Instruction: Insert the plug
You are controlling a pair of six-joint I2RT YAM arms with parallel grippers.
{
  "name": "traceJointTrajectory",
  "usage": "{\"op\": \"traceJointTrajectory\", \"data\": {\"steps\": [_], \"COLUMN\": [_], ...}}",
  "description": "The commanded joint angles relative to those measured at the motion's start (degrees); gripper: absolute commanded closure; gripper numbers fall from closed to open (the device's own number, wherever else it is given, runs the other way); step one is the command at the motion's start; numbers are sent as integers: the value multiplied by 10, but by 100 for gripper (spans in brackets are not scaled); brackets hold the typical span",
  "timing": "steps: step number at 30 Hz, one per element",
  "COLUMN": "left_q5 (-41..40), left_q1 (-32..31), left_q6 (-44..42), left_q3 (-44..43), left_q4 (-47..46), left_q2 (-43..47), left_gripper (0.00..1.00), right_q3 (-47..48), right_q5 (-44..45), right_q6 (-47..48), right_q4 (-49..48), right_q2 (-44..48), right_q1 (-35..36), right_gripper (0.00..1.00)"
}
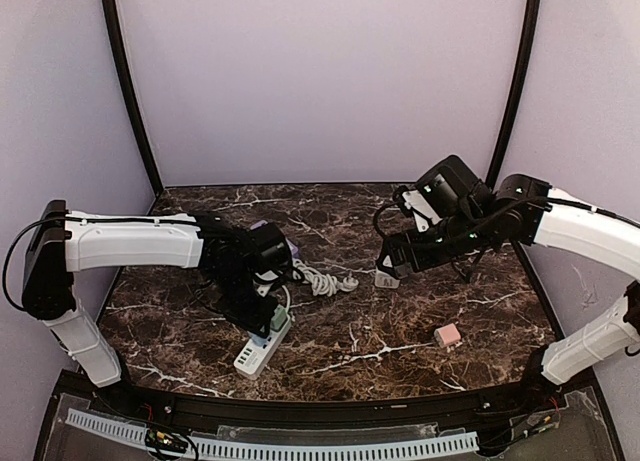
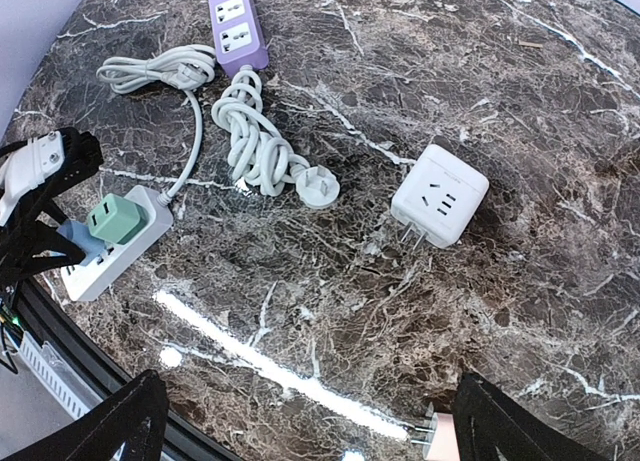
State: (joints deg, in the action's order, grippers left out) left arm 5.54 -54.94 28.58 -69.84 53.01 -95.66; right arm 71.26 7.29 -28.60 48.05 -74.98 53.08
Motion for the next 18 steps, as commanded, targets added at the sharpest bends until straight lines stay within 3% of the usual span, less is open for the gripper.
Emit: {"op": "traceJointTrajectory", "data": {"steps": [1,18], "left_q5": [-21,8], "left_q1": [-3,-10], "left_q6": [-8,7], "left_q3": [-6,-16], "left_q4": [47,7], "left_q2": [12,-10], "left_gripper": [99,99], "right_q3": [-4,-10], "right_q5": [-3,-3], "right_q6": [-3,3], "right_q4": [-3,-6], "right_q2": [8,10], "right_q1": [-3,-3], "right_gripper": [1,1]}}
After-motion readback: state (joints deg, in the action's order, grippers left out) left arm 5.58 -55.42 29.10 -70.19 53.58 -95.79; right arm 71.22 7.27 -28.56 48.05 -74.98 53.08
